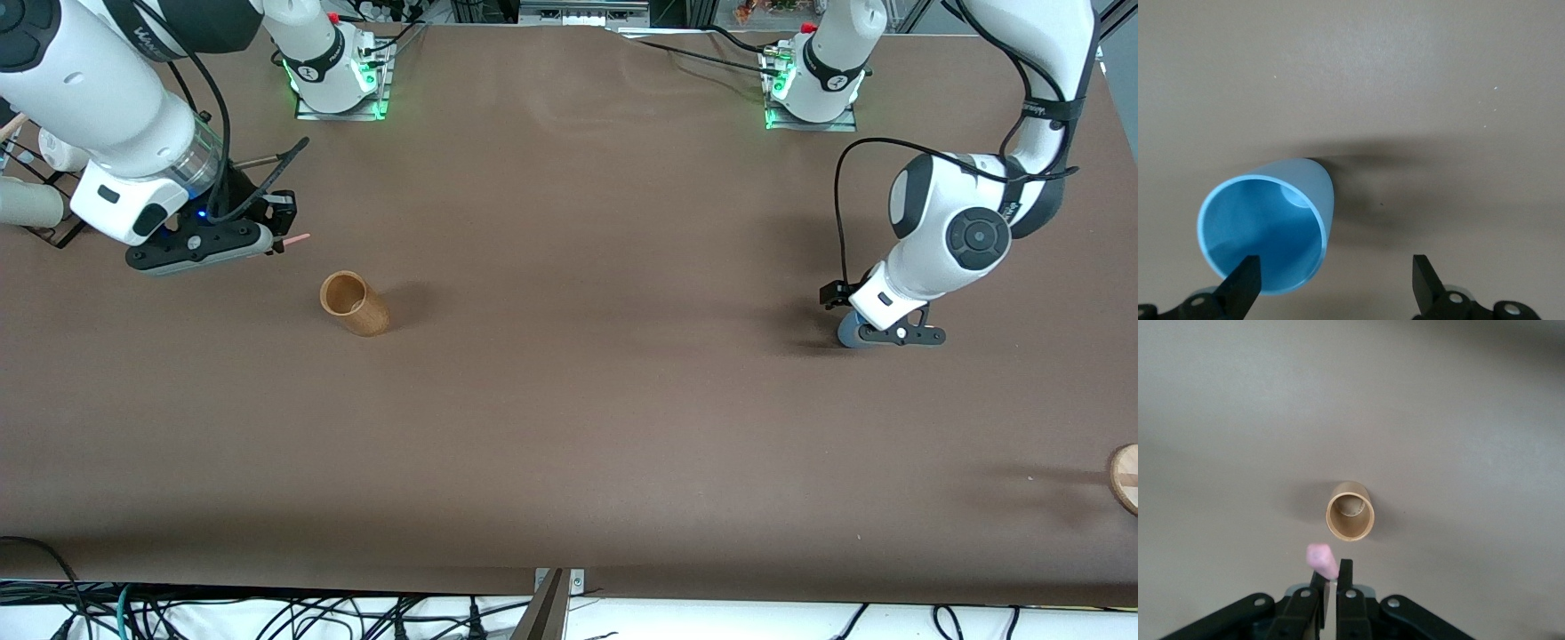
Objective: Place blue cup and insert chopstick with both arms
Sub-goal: 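Lift the chopstick out with the right gripper while the left gripper lifts the cup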
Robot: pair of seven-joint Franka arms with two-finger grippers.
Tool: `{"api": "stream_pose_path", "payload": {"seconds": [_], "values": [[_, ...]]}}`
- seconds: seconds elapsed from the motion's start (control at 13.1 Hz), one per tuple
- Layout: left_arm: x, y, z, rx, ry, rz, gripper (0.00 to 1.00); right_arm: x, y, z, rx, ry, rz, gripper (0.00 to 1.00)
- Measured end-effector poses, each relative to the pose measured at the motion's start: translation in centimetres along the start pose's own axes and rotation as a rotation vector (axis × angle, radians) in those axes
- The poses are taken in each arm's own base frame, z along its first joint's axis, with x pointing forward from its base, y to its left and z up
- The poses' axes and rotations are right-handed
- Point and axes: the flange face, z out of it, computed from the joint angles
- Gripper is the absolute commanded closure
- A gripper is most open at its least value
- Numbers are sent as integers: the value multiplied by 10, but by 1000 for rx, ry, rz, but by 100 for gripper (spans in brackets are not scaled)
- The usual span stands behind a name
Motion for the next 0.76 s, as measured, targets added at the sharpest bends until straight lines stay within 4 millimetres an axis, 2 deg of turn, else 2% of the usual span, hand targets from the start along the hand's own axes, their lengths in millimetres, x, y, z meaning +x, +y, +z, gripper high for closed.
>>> {"api": "stream_pose_path", "payload": {"seconds": [0.08,0.15,0.23,0.38,0.46,0.69,0.76], "values": [[-2,0,5,-1,8,1,0,0,0,-5,0,2,0,100],[-4,0,7,-1,16,1,7,-1,0,-9,0,4,1,100],[-4,0,9,-2,24,1,23,-1,0,-11,0,5,1,100],[-3,0,11,-2,36,1,34,-1,0,-10,0,5,1,100],[-2,0,12,-2,40,0,44,-1,0,-10,0,4,1,100],[-1,-2,13,-2,48,-3,45,-1,0,-10,0,4,1,100],[-1,-2,13,-2,49,-3,50,-1,0,-10,0,4,1,100]]}}
